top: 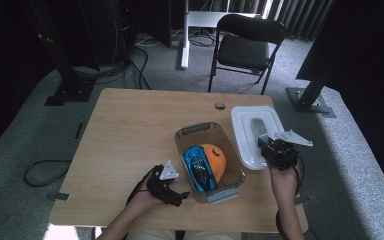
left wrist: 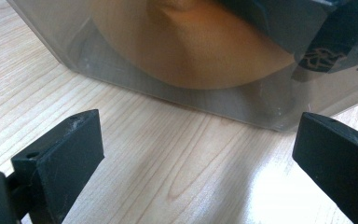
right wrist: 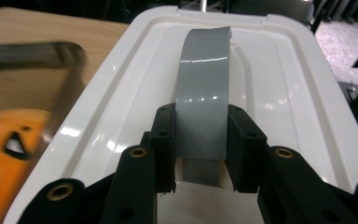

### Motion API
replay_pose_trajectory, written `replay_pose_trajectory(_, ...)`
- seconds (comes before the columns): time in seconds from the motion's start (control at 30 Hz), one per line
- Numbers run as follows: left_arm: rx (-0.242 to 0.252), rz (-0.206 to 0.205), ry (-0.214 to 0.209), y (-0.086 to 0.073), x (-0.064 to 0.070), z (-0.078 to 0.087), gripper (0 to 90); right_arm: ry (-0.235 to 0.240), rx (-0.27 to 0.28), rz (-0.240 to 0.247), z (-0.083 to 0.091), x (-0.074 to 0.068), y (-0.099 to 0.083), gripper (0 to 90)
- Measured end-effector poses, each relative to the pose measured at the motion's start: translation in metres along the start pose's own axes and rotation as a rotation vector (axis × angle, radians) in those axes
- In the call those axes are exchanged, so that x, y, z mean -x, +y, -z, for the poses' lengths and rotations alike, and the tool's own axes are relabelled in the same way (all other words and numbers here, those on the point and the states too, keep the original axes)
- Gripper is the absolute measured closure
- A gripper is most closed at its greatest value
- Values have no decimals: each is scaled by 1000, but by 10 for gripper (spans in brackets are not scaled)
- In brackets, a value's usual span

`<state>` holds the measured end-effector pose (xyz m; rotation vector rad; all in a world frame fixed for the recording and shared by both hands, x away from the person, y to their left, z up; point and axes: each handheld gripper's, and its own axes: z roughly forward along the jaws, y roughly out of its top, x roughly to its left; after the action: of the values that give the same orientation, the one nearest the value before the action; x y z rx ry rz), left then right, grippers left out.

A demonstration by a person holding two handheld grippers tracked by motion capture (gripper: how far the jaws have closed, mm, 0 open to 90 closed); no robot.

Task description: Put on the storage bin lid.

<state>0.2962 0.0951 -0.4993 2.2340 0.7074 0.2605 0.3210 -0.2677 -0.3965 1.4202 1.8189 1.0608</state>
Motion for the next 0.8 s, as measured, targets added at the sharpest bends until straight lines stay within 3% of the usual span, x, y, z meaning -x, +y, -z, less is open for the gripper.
replay_pose_trajectory(0.33,3,6,9,0,-1,1,25,90,30,49,21,-38,9,673)
replay_pose_trajectory(0.53,5,11,10,-1,-1,1,25,145,18,82,23,-64,5,673)
replay_pose_trajectory(0.8,13,23,12,-3,-2,2,25,213,-3,104,21,-87,0,673)
